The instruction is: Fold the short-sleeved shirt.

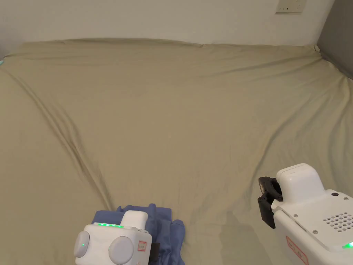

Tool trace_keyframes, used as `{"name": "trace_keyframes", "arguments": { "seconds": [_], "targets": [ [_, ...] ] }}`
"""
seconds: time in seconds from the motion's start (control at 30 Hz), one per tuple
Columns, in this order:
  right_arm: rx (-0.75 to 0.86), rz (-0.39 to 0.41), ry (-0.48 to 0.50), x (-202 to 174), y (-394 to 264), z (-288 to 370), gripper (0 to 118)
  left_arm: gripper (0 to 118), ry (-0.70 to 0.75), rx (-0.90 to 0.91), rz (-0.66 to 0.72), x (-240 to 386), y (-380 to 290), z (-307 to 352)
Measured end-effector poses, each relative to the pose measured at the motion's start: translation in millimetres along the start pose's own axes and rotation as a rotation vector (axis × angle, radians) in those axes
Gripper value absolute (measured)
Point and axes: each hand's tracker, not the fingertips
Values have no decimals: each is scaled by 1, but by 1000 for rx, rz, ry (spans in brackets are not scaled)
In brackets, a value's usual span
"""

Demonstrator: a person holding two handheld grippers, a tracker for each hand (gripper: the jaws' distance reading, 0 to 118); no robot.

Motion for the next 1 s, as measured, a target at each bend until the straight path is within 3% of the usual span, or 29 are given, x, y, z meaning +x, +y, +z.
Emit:
{"name": "trace_keyframes", "arguments": {
  "seconds": [0.07,0.13,0.2,0.27,0.33,0.37,0.4,0.43,0.47,0.5,0.53,0.83,0.9,1.0],
  "targets": [
    [-2,-1,2,-1,-1,-3,0,57,-96,24,7,-3,-1,6],
    [-3,-6,6,-1,0,-3,0,104,-293,43,68,-9,-1,21],
    [-2,-6,8,-2,0,-3,0,110,-394,96,148,-16,-5,34],
    [-1,-1,8,-2,1,-3,0,110,-364,199,183,-23,-9,50],
    [0,3,8,-2,2,-2,0,101,-252,273,167,-31,-13,60],
    [1,5,7,-2,2,-2,0,81,-207,304,148,-34,-15,64],
    [3,6,5,-2,3,-1,0,51,-159,323,127,-39,-16,63],
    [4,5,5,-2,3,-1,0,29,-105,339,111,-40,-17,63],
    [6,3,5,-3,3,-1,0,20,-47,351,101,-39,-19,62],
    [11,1,3,-3,3,0,0,20,-2,367,75,-37,-21,60],
    [12,-1,4,-3,3,0,0,3,33,401,37,-30,-23,61],
    [4,-3,10,-7,0,3,0,0,215,332,-261,33,-44,-22],
    [2,-2,7,-5,-1,4,0,0,299,351,-330,50,-51,-26],
    [4,-7,2,-2,-1,5,0,0,311,371,-408,68,-57,-23]
  ]
}}
